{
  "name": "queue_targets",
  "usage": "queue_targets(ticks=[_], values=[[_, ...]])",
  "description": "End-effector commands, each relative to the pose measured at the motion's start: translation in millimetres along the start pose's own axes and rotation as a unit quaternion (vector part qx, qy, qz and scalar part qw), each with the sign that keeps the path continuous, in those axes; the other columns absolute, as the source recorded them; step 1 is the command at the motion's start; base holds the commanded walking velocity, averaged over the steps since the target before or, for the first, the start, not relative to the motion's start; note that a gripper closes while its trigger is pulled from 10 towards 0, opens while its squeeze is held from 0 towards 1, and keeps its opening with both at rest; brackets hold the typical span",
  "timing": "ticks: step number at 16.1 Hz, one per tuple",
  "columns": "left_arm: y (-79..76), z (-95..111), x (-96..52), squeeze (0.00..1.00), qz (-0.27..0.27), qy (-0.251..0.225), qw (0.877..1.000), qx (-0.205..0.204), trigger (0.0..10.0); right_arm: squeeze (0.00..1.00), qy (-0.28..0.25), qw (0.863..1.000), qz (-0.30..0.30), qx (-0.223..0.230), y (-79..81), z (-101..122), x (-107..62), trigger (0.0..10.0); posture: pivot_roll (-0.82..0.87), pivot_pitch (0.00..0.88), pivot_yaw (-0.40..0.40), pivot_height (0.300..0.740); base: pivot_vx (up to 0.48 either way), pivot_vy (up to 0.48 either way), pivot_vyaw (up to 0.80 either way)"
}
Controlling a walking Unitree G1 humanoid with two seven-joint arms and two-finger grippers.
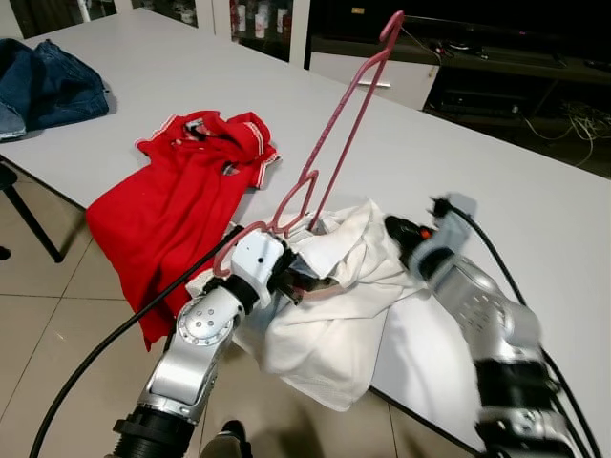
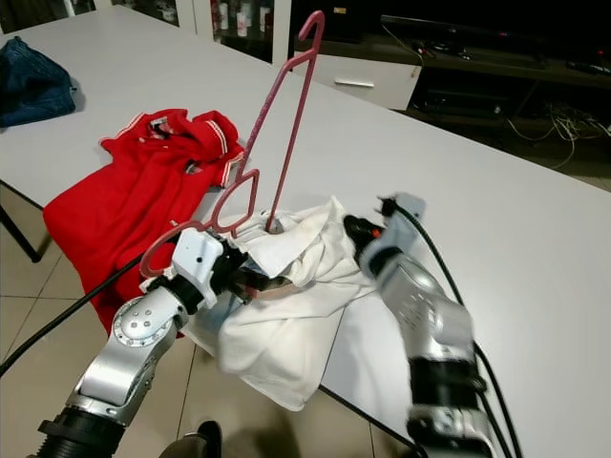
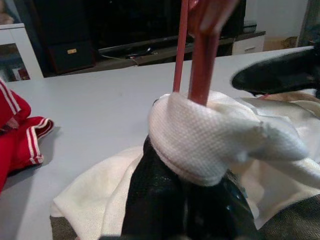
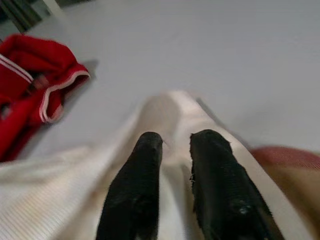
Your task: Hang hanger
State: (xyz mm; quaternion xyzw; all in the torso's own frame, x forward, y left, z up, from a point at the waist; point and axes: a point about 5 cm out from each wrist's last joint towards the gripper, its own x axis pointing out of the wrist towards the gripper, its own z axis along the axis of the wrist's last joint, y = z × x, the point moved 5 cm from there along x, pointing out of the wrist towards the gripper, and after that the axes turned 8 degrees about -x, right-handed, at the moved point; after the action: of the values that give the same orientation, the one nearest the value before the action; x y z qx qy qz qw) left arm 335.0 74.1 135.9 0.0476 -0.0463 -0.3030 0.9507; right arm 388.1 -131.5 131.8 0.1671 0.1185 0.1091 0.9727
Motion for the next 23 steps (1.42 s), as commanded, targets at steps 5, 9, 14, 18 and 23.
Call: queue_targets(ticks=[5, 9, 14, 18, 23], values=[[-6.2, -20, -4.1, 0.00, -0.010, 0.042, 0.999, 0.001, 10.0, 0.93, 0.001, 1.000, -0.019, -0.005, 2.8, -3, 16.1, 10.0, 0.03, 0.115, -0.091, 0.740, 0.000, 0.000, 0.00], [-7.3, -22, -7.2, 0.00, -0.011, 0.044, 0.999, 0.002, 10.0, 0.00, 0.001, 1.000, -0.028, -0.003, 2.8, -6, 21.4, 10.0, 0.03, 0.122, -0.084, 0.740, 0.000, 0.000, 0.00], [-8.4, -22, -7.7, 0.00, -0.017, 0.046, 0.999, 0.004, 10.0, 0.00, 0.014, 0.999, 0.020, 0.041, 27.4, -10, 26.5, 10.0, 0.03, 0.132, -0.072, 0.740, 0.000, 0.000, 0.00], [-8.7, -23, -10.9, 0.00, -0.019, 0.051, 0.999, 0.005, 10.0, 0.00, 0.025, 0.997, 0.049, 0.059, 39.0, -15, 25.2, 10.0, 0.03, 0.141, -0.065, 0.740, 0.000, 0.000, 0.00], [-8.9, -23, -11.9, 0.00, -0.023, 0.053, 0.998, 0.010, 10.0, 0.00, 0.028, 0.998, -0.057, 0.017, -5.7, -18, 20.2, 10.0, 0.03, 0.144, -0.058, 0.740, 0.000, 0.000, 0.00]])
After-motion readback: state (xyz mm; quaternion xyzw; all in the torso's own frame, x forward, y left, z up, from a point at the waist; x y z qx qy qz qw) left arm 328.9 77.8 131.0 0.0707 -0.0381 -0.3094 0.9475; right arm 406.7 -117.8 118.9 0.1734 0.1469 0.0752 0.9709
